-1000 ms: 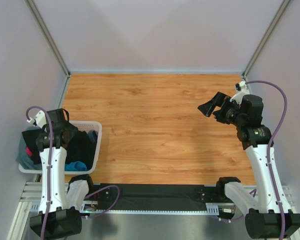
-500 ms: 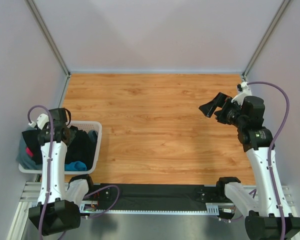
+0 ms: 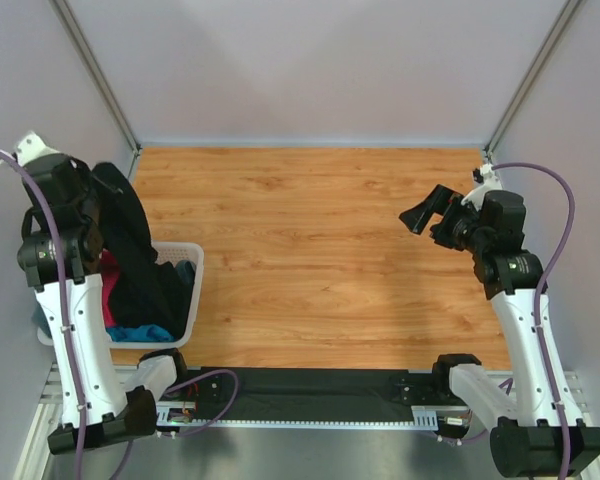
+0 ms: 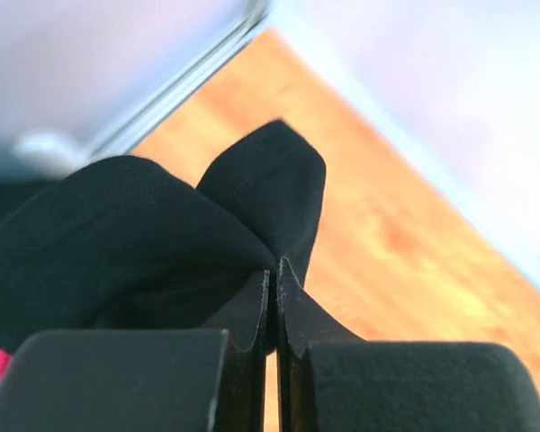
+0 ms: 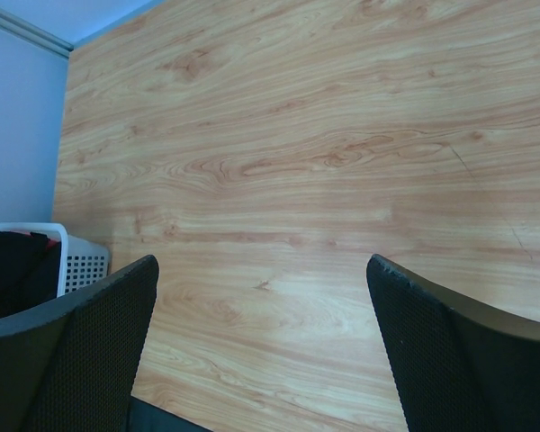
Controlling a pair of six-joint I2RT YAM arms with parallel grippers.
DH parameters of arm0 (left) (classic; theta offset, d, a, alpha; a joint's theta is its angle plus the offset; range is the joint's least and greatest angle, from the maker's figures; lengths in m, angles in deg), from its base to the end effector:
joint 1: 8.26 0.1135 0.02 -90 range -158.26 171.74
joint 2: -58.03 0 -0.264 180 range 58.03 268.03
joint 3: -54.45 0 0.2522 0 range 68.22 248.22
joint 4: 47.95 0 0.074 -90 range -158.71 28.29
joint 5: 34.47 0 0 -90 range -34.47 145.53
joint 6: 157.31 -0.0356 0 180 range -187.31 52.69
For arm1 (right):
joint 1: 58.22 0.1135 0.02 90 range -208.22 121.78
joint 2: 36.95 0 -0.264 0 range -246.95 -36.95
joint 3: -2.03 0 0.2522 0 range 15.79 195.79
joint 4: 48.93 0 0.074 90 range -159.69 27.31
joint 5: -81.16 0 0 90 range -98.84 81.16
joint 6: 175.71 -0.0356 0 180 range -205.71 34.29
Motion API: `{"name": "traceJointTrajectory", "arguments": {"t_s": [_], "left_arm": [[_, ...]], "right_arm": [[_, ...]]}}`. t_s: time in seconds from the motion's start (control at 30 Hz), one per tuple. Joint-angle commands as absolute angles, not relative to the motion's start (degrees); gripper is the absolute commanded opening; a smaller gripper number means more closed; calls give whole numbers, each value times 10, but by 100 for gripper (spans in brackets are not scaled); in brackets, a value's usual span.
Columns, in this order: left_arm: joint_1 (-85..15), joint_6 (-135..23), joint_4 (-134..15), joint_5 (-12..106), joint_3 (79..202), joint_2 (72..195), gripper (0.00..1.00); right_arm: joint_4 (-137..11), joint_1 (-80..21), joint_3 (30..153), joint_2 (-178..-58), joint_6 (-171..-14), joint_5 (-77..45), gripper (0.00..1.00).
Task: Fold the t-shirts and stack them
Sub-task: Grab the tshirt from the pile, then move the tshirt to the center of the board
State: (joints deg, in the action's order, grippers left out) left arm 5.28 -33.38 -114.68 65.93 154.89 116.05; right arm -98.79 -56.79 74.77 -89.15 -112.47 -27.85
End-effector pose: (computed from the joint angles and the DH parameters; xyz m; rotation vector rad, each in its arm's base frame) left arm 0.1596 0.0450 0.4627 -0.9055 1.7698 -0.0490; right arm 0.1879 0.0163 0.3579 0.2604 2.1001 0.6422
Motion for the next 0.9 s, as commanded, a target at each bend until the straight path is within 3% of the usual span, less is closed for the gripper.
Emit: {"name": "traceJointTrajectory", "arguments": {"t_s": [0.0,0.2,0.3,0.57,0.87], "left_arm": [[52,-397,-1108,567,1665,1194,0],[-51,-393,-1066,504,1811,1240,0],[-162,-408,-1052,529,1848,1288,0],[-406,-444,-1028,640,1888,1391,0],[-598,-459,-1012,659,2011,1604,0]], "right_arm": [[-969,-566,771,-896,-1137,-263,100],[-1017,-566,793,-905,-1155,-156,100],[-1086,-571,828,-924,-1174,-51,100],[-1147,-595,843,-903,-1195,12,100],[-1178,-600,861,-834,-1186,114,100]]}}
